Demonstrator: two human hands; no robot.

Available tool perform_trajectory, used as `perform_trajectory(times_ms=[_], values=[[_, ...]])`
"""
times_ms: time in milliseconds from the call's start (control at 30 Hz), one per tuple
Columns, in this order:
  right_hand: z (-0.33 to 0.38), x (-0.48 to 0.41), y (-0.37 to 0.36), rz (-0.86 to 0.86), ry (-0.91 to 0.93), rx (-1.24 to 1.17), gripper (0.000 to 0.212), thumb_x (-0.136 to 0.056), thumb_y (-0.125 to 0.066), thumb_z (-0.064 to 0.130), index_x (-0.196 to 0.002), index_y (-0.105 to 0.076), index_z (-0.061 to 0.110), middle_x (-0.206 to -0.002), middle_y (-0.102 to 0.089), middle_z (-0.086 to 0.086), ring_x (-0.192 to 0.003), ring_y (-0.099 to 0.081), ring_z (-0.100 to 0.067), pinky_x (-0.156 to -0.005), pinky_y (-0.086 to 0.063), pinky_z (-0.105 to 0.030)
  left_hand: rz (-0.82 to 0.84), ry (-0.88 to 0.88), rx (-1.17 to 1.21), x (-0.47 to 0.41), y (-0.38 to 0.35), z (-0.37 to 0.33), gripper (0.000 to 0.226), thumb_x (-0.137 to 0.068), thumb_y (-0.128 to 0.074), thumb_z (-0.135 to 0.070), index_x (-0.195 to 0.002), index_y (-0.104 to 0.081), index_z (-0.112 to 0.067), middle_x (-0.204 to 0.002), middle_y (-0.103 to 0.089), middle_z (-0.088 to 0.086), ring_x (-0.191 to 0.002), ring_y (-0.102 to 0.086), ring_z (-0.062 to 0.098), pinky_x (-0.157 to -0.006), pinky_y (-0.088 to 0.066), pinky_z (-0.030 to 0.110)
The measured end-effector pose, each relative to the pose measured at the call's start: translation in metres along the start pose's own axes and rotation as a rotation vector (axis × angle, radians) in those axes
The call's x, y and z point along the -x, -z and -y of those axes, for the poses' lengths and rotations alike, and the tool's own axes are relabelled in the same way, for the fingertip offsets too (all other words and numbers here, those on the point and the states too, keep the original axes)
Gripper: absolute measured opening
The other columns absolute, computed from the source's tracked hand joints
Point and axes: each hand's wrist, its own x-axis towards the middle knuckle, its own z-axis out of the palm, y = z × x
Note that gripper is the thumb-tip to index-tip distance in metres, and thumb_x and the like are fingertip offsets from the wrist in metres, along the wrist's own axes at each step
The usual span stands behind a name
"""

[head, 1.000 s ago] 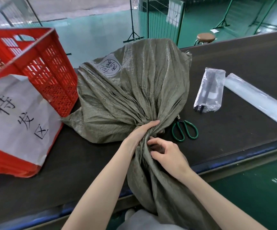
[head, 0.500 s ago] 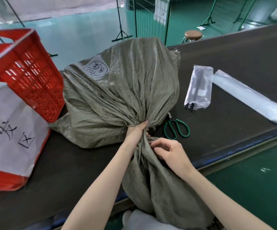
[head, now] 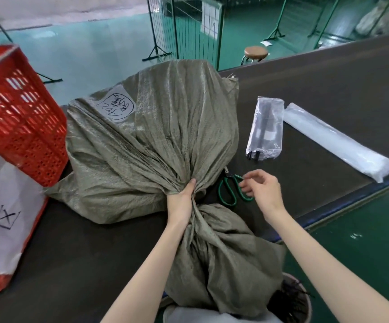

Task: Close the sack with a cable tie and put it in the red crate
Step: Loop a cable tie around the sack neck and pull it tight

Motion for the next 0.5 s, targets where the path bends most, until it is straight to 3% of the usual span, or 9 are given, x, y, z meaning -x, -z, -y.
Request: perform_trajectory(times_ms=[67, 133, 200, 267, 400, 500], values=[[-0.009, -0.024, 0.002, -0.071, -0.042, 0.019, 0.02, -0.078, -0.054, -0.002, -0.072, -0.06, 0.017, -0.073, -0.069, -0.013, -0.055, -0.059, -0.011, -0.053, -0.049, -0.022, 0.003, -0.013, -0.023, -0.002, 0.001, 0.001, 0.103, -0.051, -0.082, -0.069, -0.116, -0.053, 0.006, -0.13, -0.045, 0.039, -0.112, -0.041, 0.066, -0.093, -0.027, 0.081], [-0.016, -0.049, 0.004, -0.141, -0.048, 0.09, 0.012, -0.072, -0.059, 0.006, -0.076, -0.063, 0.017, -0.079, -0.07, -0.013, -0.067, -0.06, -0.021, -0.069, -0.052, -0.035, -0.004, -0.034, -0.048, 0.0, 0.002, -0.001, 0.099, -0.051, -0.081, -0.069, -0.117, -0.056, 0.001, -0.129, -0.048, 0.037, -0.112, -0.044, 0.065, -0.093, -0.03, 0.079], [-0.02, -0.071, 0.006, -0.169, -0.021, 0.219, 0.017, -0.074, -0.06, 0.007, -0.09, -0.065, 0.01, -0.083, -0.066, -0.01, -0.079, -0.058, -0.024, -0.078, -0.045, -0.034, -0.019, -0.052, -0.091, 0.004, 0.002, -0.004, 0.097, -0.052, -0.08, -0.071, -0.118, -0.058, -0.003, -0.128, -0.052, 0.034, -0.113, -0.047, 0.062, -0.095, -0.032, 0.078], [-0.02, -0.09, 0.009, -0.171, 0.003, 0.334, 0.023, -0.079, -0.058, 0.006, -0.101, -0.063, 0.008, -0.091, -0.063, -0.01, -0.085, -0.055, -0.023, -0.077, -0.04, -0.031, -0.038, -0.064, -0.105, 0.007, 0.001, -0.009, 0.094, -0.052, -0.079, -0.072, -0.12, -0.06, -0.008, -0.128, -0.056, 0.03, -0.114, -0.048, 0.06, -0.095, -0.033, 0.077], [-0.028, -0.126, 0.011, -0.085, 0.041, 0.6, 0.031, -0.081, -0.054, 0.004, -0.11, -0.063, 0.012, -0.111, -0.062, -0.018, -0.103, -0.057, -0.035, -0.081, -0.046, -0.037, -0.071, -0.077, -0.052, 0.02, -0.004, -0.028, 0.082, -0.059, -0.081, -0.06, -0.12, -0.064, -0.008, -0.131, -0.059, 0.023, -0.12, -0.051, 0.052, -0.1, -0.032, 0.074], [-0.035, -0.143, 0.011, 0.061, 0.075, 0.864, 0.037, -0.083, -0.049, 0.001, -0.116, -0.06, 0.011, -0.127, -0.051, -0.018, -0.12, -0.046, -0.036, -0.088, -0.044, -0.042, -0.085, -0.11, -0.053, 0.027, -0.007, -0.037, 0.069, -0.067, -0.079, -0.044, -0.123, -0.064, -0.007, -0.131, -0.064, 0.011, -0.125, -0.056, 0.032, -0.111, -0.035, 0.058]])
